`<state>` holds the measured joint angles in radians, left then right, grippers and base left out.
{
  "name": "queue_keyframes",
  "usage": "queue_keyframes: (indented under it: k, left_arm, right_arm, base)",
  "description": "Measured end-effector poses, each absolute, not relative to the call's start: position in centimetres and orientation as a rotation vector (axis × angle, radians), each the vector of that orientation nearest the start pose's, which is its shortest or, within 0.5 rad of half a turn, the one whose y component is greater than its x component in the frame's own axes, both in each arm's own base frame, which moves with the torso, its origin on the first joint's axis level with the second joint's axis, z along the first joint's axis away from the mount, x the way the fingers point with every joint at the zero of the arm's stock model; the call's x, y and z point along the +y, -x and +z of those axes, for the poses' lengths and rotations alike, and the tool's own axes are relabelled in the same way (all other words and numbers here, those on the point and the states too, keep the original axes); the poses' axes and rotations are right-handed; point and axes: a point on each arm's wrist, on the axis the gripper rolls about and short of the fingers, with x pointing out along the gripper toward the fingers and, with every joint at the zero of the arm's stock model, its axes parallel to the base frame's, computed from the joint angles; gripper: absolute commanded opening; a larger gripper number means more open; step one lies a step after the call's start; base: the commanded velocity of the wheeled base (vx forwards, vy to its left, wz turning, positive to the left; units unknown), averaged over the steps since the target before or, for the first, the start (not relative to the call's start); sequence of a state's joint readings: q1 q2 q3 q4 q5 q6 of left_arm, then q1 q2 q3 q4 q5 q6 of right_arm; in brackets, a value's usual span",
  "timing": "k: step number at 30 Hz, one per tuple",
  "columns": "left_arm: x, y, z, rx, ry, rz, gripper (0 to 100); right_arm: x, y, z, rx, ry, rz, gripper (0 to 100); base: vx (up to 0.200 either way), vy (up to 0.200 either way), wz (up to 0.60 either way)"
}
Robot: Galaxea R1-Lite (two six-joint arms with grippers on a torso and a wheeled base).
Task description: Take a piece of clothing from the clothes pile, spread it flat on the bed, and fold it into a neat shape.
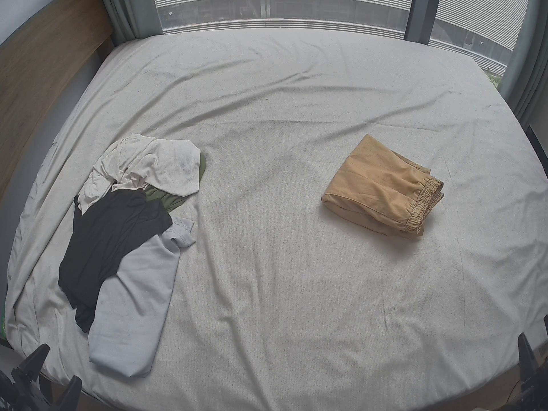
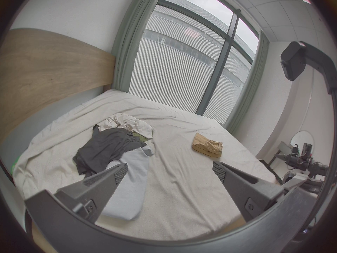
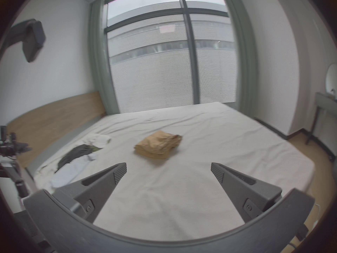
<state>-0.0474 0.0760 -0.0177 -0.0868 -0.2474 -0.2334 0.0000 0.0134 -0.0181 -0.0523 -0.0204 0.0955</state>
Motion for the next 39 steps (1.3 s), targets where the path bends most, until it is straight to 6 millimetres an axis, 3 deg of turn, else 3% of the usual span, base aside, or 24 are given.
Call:
queue_keyframes:
  k: [4, 14, 24, 35, 39]
  left_arm:
    - [-0.48, 1.96, 9.02, -0.017, 0.176, -0.232, 100]
    - [-0.11, 2.06, 8.95, -0.052, -0.006, -0.006, 100]
    - [0.17, 2.22, 8.63, -0.043, 0.000, 0.107, 100]
    - [0.24, 2.29, 8.37, -0.027, -0.017, 0.125, 100]
    - [0.11, 2.29, 8.44, -0.036, 0.001, 0.060, 100]
  right_arm:
    - [-0.17, 2.34, 8.51, -0.052, -0.064, -0.075, 100]
    - [0.04, 2.33, 8.08, -0.010, 0.020, 0.016, 100]
    - [0.01, 2.33, 8.06, -0.006, 0.002, 0.003, 100]
    - [-0.01, 2.32, 8.05, -0.004, -0.002, -0.006, 100]
    - [-0.01, 2.32, 8.05, -0.004, 0.003, 0.000, 100]
  base:
    - [0.000, 0.000, 0.00]
    - [0.000, 0.000, 0.00]
    - [0.000, 0.000, 0.00]
    - [0.000, 0.000, 0.00]
    - [0.000, 0.000, 0.00]
